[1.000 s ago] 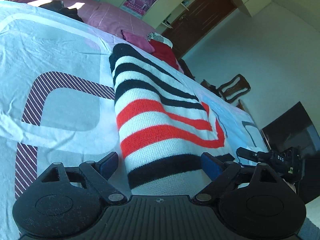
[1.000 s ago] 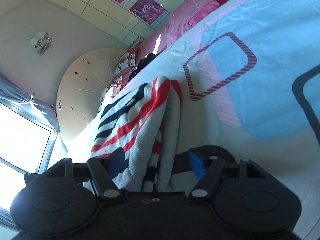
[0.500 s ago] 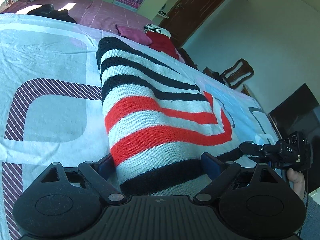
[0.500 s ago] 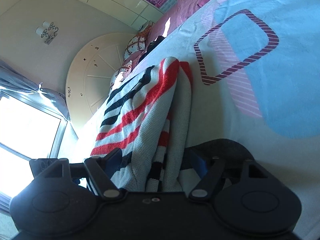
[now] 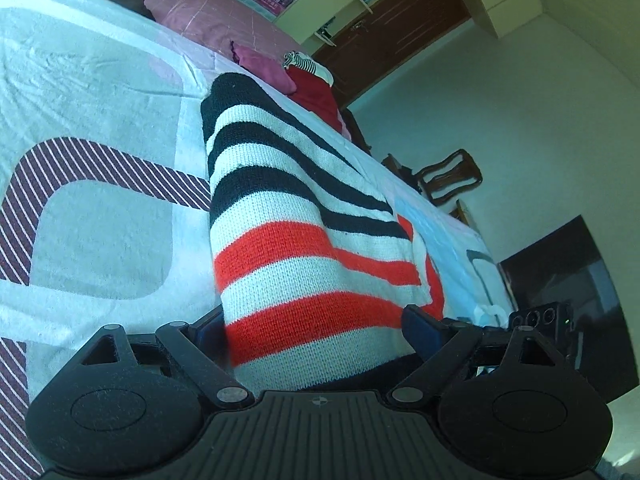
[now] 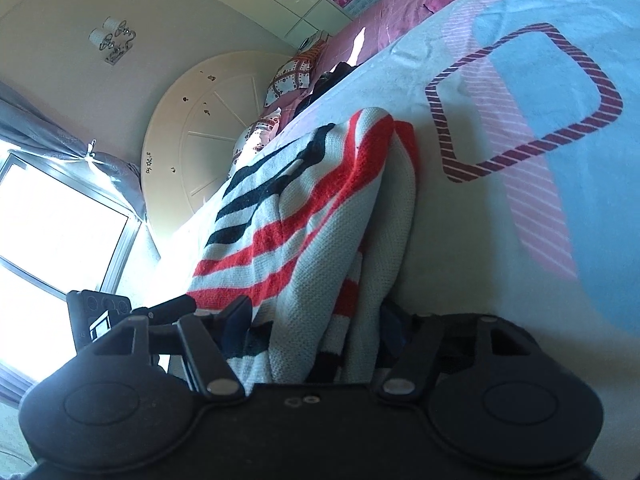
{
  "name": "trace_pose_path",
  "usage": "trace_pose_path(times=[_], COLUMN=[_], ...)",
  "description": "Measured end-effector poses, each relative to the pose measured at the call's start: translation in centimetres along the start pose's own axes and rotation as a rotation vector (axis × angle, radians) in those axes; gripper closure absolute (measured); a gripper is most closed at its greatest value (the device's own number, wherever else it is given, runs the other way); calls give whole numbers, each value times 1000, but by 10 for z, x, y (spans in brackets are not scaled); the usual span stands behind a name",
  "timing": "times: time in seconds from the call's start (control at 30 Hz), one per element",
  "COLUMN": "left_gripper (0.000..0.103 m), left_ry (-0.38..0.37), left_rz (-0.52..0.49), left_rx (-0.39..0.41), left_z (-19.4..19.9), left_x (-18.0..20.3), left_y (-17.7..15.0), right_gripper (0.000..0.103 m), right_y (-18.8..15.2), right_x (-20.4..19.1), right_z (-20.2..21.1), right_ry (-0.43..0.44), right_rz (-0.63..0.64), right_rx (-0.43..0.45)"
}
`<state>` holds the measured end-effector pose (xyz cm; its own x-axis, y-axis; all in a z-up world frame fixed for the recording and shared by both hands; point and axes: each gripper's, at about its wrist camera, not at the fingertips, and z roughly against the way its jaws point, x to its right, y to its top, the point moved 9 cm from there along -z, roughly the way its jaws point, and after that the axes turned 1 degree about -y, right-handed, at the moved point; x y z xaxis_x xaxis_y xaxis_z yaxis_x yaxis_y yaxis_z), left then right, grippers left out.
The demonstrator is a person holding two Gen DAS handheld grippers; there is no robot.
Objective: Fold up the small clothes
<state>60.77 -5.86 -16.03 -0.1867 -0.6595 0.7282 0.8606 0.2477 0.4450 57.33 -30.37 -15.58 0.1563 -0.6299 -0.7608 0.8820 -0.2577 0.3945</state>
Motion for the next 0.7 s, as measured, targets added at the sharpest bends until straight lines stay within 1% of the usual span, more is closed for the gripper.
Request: trace_pose_path(times=[0.07, 0.1, 0.23, 0.33, 0.37, 0.4, 0.43, 0.5, 0.6, 0.63, 0.67, 0.7], left_gripper=[15, 15, 14, 15, 24, 30, 34, 36, 40, 46, 49, 49], left_ry=[-21, -16, 6, -15, -13, 12, 21, 28, 78, 76, 64, 64], left_rz=[8, -4, -54, -46, -48, -61, -67, -61, -89, -75, -57, -71], left_rx=[-4, -8, -14, -1, 3, 9, 14, 36, 57, 65, 77, 86], left_z=[0, -3, -17, -21, -20, -19, -18, -18, -21, -20, -18, -16], left_x=[-2, -1, 7, 4, 3, 1, -1, -1, 5, 6, 7, 10], left_y=[0, 0, 5, 8, 7, 6, 5, 4, 3, 4, 6, 6], right_gripper=[46, 46, 43, 42, 43, 45, 49, 57, 62, 64, 66, 67], right_y=[1, 2, 9, 12, 11, 10, 9, 9, 7, 6, 6, 6], right_x=[5, 5, -2, -4, -3, -2, -1, 1, -2, -5, -8, -12], right_z=[2, 1, -14, -18, -18, -16, -15, -15, -13, -12, -9, -4], right_ry=[3, 5, 8, 21, 23, 21, 17, 10, -19, -25, -25, -18], right_rz=[-4, -1, 41, 46, 49, 54, 59, 66, 107, 122, 132, 139], right_rx=[-3, -5, -13, -7, -6, -4, -1, 2, 12, 16, 21, 30])
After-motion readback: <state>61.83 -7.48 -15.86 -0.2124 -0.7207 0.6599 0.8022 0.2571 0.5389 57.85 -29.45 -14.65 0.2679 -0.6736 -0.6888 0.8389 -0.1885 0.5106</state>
